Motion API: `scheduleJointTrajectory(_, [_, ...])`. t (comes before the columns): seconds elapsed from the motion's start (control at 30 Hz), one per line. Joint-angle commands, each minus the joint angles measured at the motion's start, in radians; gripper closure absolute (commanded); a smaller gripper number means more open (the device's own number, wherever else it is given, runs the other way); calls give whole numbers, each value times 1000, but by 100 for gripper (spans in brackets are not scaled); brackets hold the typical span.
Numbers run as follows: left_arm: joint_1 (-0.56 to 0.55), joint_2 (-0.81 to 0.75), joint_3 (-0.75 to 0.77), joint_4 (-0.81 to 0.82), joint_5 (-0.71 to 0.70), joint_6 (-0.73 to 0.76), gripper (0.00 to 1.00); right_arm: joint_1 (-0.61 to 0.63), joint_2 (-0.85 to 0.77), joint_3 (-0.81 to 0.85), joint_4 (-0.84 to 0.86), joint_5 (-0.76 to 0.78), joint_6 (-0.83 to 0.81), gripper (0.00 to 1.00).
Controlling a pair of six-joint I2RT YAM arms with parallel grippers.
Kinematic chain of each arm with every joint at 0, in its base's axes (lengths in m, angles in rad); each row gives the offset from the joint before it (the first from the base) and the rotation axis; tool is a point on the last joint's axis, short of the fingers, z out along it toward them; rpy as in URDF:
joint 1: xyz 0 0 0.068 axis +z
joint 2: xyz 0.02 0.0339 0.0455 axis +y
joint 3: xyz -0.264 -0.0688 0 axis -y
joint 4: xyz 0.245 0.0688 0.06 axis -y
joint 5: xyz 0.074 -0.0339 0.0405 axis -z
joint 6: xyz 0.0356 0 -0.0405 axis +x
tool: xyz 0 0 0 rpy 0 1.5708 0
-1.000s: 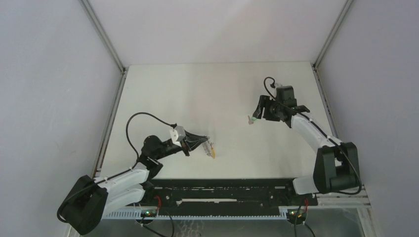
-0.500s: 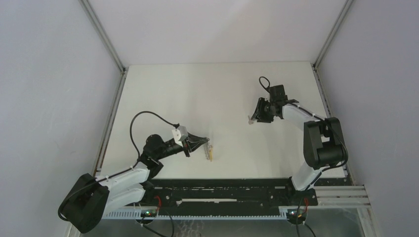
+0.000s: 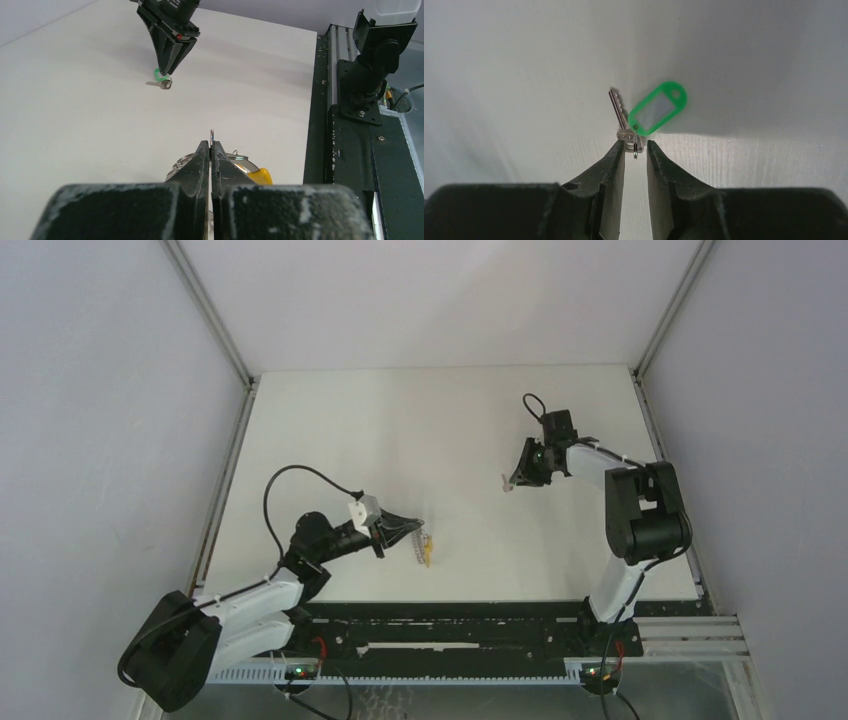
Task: Put the keys on the keyring
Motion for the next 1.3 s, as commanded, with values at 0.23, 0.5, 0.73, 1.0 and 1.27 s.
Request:
scheduleJointTrajectory(0.23, [6,11,72,34,-3,16,100,-5,25,51,18,-23,3,83])
scheduleJointTrajectory(0.5, [6,7,72,34,-2,16,100,-4,19,57,-4,-26,-11,93])
scheduleJointTrajectory(0.73, [6,4,72,34,-1,15,100,-3,3,57,-20,-39,-18,91])
scheduleJointTrajectory(1.0, [6,0,72,34,0,14,100,-2,0,57,-31,-34,-38,100])
scheduleJointTrajectory(1.27, [6,-25,90,43,21,14,100,74,-133,55,-43,-28,-230,100])
